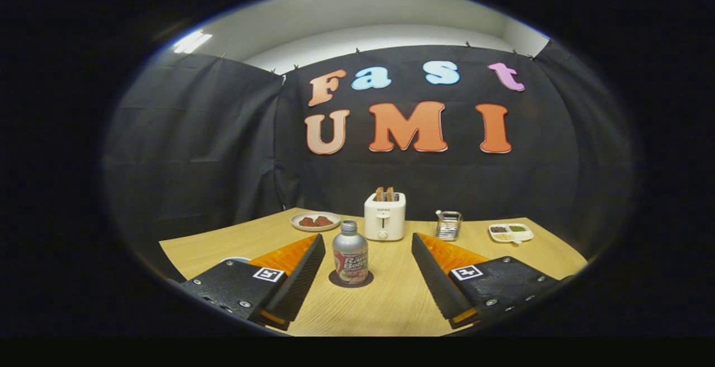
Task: Take the bottle from table, then pour the juice into the cup, finally place the bottle on the coaster
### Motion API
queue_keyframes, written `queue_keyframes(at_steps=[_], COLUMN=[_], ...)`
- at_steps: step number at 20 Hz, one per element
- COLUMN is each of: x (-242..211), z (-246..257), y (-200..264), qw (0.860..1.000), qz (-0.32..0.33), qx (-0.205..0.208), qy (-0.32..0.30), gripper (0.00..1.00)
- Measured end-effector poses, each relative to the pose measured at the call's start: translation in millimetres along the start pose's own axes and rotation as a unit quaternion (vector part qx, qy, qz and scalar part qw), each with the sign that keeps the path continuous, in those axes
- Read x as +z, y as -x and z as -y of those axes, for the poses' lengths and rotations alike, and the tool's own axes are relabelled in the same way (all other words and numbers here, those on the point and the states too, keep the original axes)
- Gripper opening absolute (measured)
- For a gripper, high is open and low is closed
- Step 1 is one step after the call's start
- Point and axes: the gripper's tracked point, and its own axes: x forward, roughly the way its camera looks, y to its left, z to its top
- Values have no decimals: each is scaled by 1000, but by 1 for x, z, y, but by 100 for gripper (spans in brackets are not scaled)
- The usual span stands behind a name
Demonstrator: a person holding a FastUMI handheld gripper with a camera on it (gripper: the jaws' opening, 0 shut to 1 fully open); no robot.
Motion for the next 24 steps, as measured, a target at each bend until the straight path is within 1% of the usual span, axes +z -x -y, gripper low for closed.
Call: queue_keyframes(at_steps=[2,4,7,11,21,24], x=[16,26,39,57,91,99], z=[13,20,27,39,49,40], y=[14,27,49,70,119,127], qw=[1000,999,999,997,994,994], qz=[12,21,34,51,68,78], qx=[-17,-30,-38,-56,-80,-74], qy=[9,0,-12,0,-4,7], gripper=[93,93,93,92,92,92])
